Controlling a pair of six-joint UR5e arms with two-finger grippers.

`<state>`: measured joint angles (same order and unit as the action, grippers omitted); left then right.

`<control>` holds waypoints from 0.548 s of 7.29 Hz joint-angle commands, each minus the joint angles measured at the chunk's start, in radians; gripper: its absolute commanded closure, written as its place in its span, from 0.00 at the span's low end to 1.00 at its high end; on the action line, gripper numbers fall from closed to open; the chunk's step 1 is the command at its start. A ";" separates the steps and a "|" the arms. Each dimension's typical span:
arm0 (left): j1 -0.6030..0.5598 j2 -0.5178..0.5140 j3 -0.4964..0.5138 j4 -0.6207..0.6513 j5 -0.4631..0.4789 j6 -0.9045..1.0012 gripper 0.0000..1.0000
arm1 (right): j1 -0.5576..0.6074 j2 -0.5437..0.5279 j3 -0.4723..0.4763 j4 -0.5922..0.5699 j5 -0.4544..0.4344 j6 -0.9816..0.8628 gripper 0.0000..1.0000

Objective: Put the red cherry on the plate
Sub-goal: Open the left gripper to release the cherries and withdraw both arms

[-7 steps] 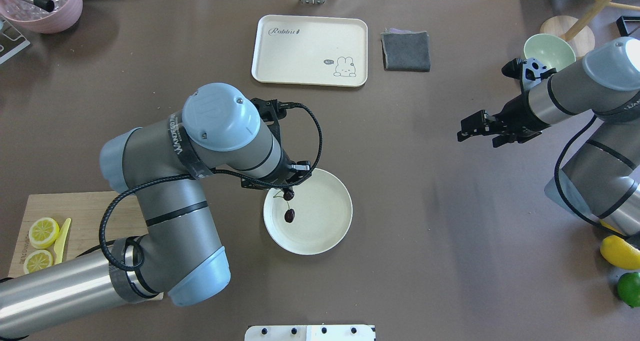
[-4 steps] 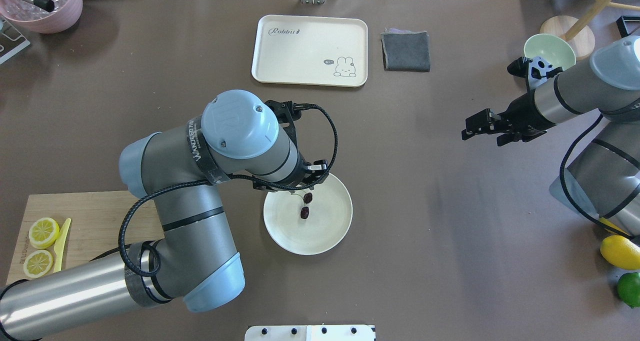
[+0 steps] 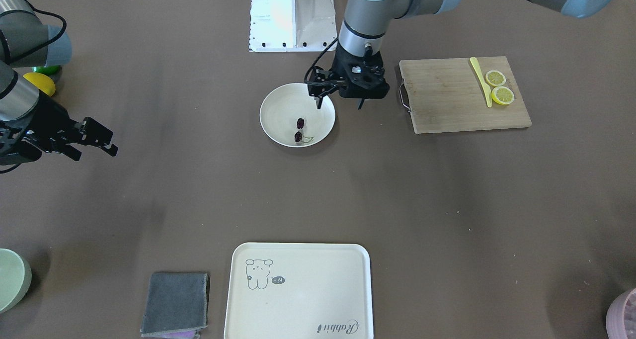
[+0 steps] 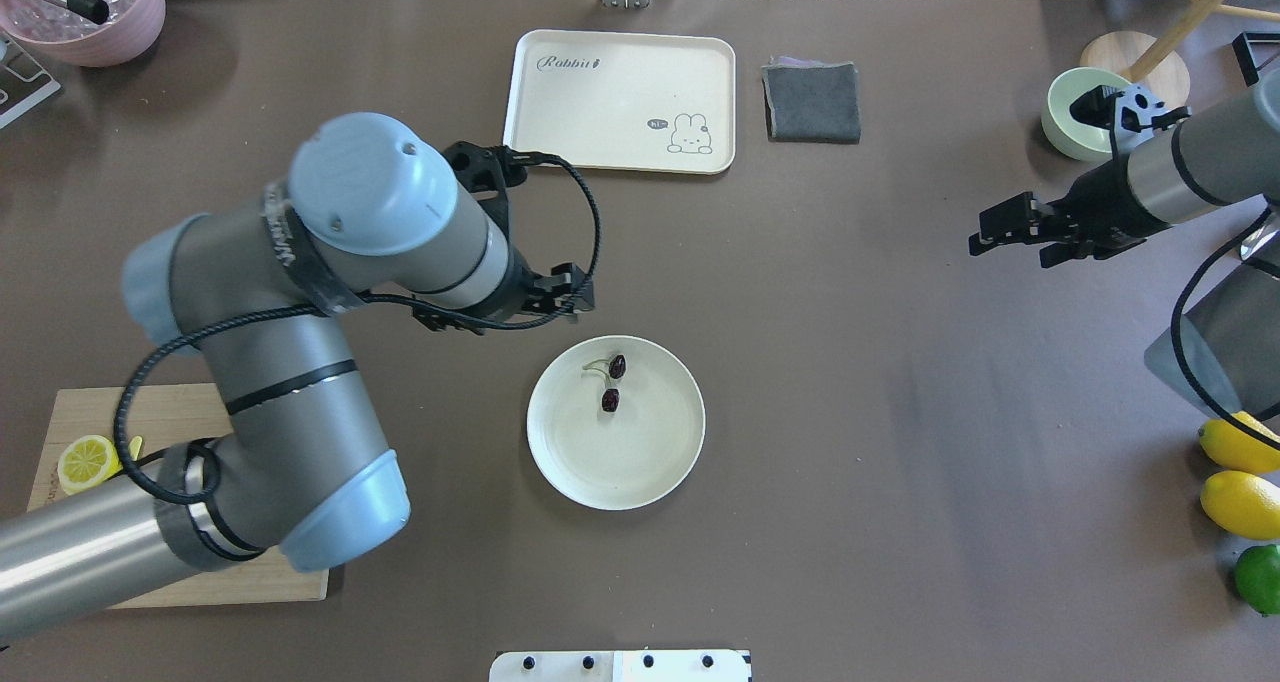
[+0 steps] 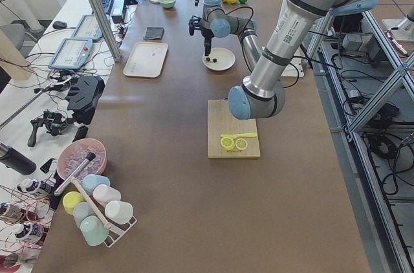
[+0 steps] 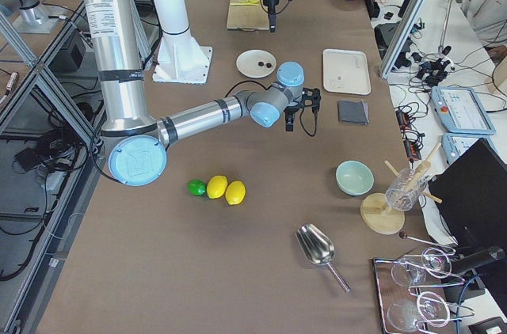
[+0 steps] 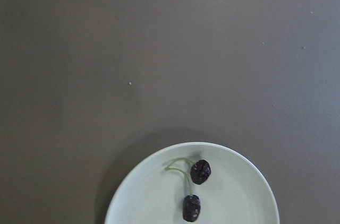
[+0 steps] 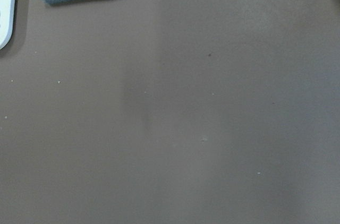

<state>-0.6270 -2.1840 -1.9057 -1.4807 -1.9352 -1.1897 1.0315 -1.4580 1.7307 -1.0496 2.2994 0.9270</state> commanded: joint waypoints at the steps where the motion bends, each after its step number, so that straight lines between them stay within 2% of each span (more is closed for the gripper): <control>1: -0.196 0.099 -0.102 0.165 -0.112 0.328 0.02 | 0.175 -0.059 -0.003 -0.119 0.086 -0.328 0.00; 2: -0.291 0.227 -0.151 0.175 -0.116 0.527 0.02 | 0.244 -0.062 -0.005 -0.206 0.104 -0.471 0.00; 4: -0.544 0.410 -0.135 0.174 -0.253 0.983 0.02 | 0.342 -0.099 -0.011 -0.314 0.104 -0.708 0.00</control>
<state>-1.0145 -1.8905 -2.0440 -1.3116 -2.1046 -0.4869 1.3074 -1.5298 1.7246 -1.2970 2.3988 0.3764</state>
